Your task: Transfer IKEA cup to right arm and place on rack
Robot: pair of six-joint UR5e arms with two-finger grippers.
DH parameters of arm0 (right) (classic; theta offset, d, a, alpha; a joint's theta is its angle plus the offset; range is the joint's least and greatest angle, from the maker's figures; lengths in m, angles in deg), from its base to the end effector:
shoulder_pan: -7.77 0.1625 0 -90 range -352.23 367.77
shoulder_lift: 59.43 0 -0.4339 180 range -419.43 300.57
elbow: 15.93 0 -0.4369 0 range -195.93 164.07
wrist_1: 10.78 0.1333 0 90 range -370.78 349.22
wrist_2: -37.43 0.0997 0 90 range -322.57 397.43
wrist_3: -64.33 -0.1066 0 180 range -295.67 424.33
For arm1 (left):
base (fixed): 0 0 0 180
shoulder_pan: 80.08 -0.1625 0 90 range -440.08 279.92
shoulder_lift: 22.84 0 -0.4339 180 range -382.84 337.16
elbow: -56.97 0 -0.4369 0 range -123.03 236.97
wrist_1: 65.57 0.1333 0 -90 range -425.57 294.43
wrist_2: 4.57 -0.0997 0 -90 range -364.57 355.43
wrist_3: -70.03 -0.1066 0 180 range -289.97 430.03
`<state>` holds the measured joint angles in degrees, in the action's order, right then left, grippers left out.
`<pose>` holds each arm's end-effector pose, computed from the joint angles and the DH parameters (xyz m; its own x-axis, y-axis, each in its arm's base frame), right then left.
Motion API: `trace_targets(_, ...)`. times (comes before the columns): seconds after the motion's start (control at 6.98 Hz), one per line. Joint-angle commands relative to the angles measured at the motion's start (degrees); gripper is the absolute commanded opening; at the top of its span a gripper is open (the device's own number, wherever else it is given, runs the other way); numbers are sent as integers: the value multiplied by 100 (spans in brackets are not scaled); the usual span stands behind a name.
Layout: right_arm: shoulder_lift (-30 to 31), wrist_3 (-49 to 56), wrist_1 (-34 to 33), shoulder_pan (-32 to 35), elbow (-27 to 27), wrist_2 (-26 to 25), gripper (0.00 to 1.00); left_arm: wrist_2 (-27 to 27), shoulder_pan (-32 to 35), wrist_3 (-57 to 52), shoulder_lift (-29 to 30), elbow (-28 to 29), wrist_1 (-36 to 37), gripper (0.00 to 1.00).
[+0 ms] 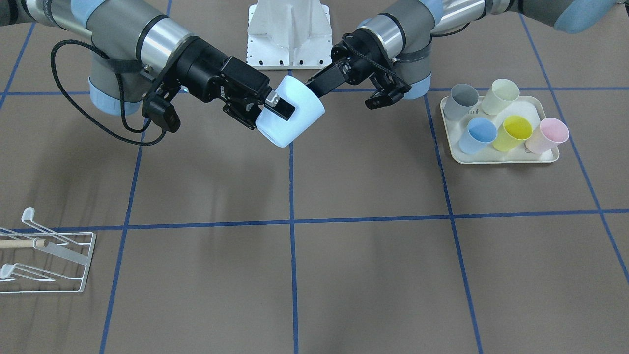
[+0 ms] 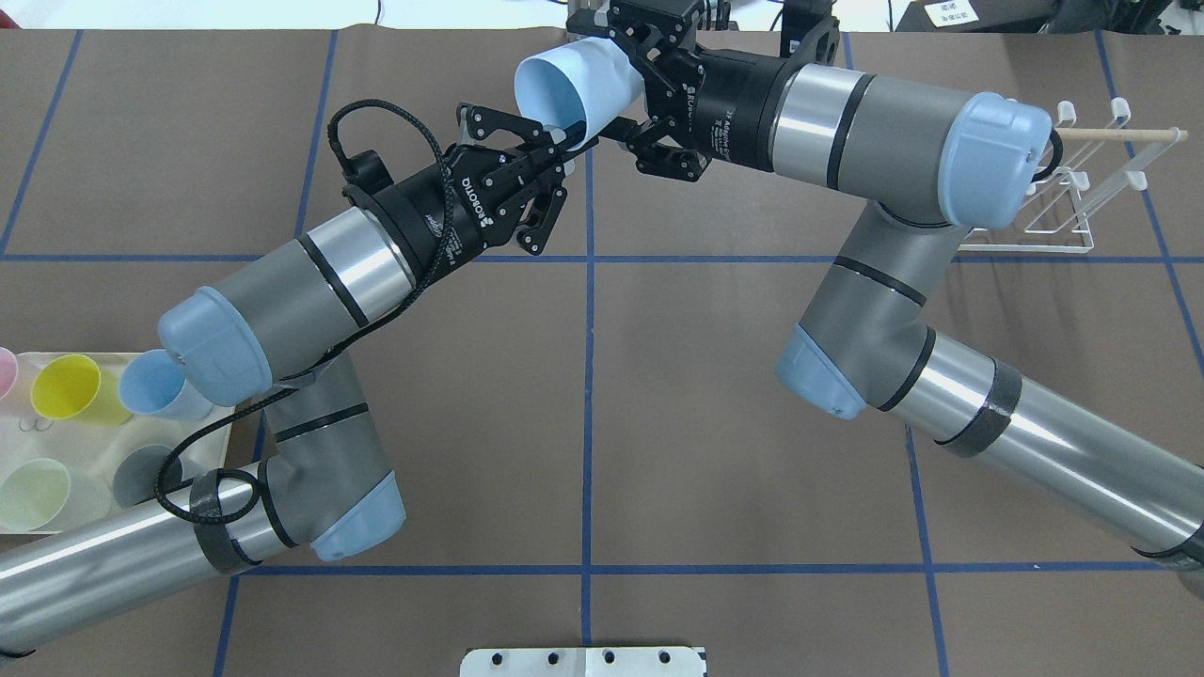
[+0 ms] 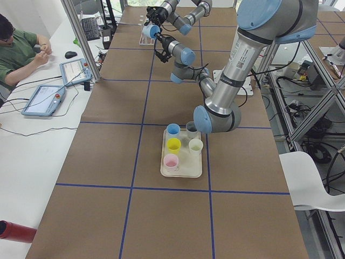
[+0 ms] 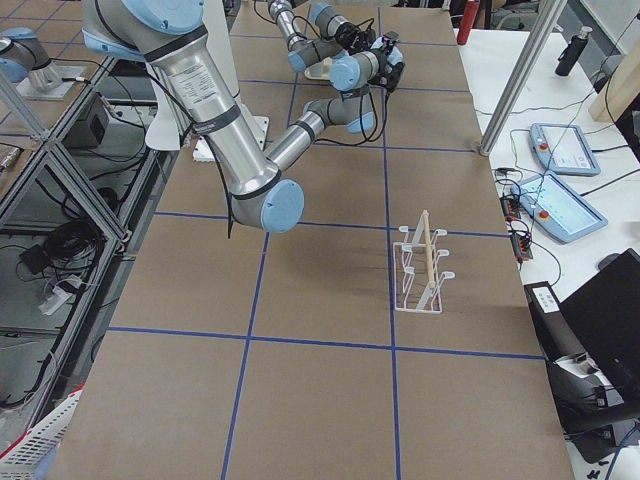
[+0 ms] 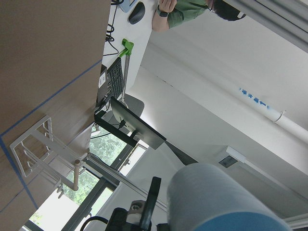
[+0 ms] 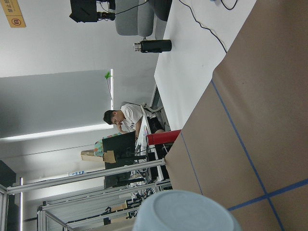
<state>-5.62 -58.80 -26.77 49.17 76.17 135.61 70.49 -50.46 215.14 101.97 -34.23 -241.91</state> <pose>-0.4161 -0.5244 0.1097 -0.5421 0.2432 0.8043 -0.3099 0.8318 -0.4605 0.4724 -0.4535 0.1225 -0.8131 -0.4494 -0.3701 -0.0001 0.6358 -0.7719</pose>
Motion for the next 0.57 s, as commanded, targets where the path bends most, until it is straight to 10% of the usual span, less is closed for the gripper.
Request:
trace_targets(0.0,7,0,0,0,-25,0,97,8,0,0,9,15,-24,0)
trace_targets(0.14,7,9,0,0,-34,-26,52,8,0,0,9,15,-50,0)
trace_targets(0.29,16,9,0,0,-43,-35,13,8,0,-17,0,15,-50,88)
trace_targets(0.43,16,9,0,0,-43,-26,0,8,26,-18,0,-28,-68,100)
